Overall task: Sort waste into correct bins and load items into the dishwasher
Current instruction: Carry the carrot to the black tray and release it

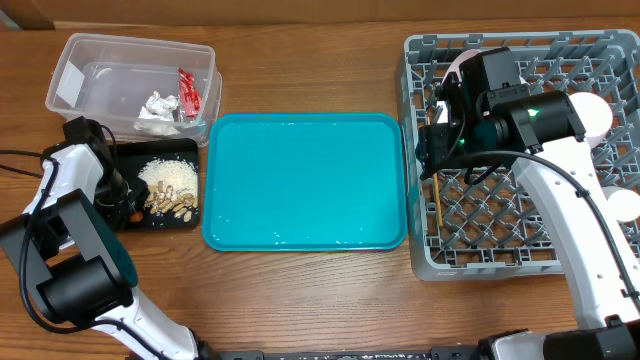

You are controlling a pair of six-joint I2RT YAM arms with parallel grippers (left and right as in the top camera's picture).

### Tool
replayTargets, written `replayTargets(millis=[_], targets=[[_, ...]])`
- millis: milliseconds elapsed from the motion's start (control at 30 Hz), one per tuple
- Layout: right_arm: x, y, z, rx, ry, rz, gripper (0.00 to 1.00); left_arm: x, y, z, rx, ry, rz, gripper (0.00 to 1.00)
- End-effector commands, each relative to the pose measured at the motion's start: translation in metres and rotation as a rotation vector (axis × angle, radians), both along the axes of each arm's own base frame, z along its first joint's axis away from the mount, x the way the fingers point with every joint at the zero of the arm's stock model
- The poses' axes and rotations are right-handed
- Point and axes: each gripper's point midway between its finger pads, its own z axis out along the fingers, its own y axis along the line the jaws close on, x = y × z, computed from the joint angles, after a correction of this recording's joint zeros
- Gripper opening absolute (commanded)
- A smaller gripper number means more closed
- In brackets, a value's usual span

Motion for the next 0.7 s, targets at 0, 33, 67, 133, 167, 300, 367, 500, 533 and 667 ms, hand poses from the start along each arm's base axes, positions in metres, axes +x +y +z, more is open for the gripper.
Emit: replayTargets(millis=[0, 33, 67, 133, 167, 300, 367, 500, 533, 667], targets=[[0.001, -0.001, 0.002, -0.008, -0.011, 0.004, 0.68, 0.009, 0.004, 0.010, -0.010, -0.026, -0.009, 0.52], [0.001, -0.001, 0.002, -0.008, -0.012, 0.004, 0.68, 0.015, 0.002, 0.019, -0.026, -0.054, -0.011, 0.51], [0.002, -0.001, 0.002, -0.007, -0.014, 0.004, 0.71, 0.020, 0.000, 0.026, -0.037, -0.074, -0.013, 0.51], [0.004, 0.000, 0.003, -0.003, -0.025, 0.003, 0.73, 0.033, -0.004, 0.046, -0.043, -0.124, -0.028, 0.50], [0.007, 0.001, 0.004, 0.000, -0.037, 0.004, 0.74, 0.040, -0.005, 0.058, -0.038, -0.150, -0.037, 0.50], [0.028, 0.010, 0.015, 0.043, -0.130, 0.014, 0.84, 0.067, -0.019, 0.107, 0.006, -0.260, -0.114, 0.52], [0.039, 0.021, 0.024, 0.098, -0.187, 0.033, 0.88, 0.082, -0.034, 0.129, 0.024, -0.316, -0.192, 0.54], [0.060, 0.050, 0.047, 0.248, -0.295, 0.105, 0.97, 0.109, -0.108, 0.162, -0.022, -0.415, -0.515, 0.70], [0.060, 0.054, 0.049, 0.269, -0.301, 0.118, 0.99, 0.110, -0.127, 0.163, -0.043, -0.418, -0.602, 0.77], [0.053, 0.052, 0.033, 0.260, -0.226, 0.106, 1.00, 0.086, -0.192, 0.153, -0.115, -0.300, -0.935, 1.00]])
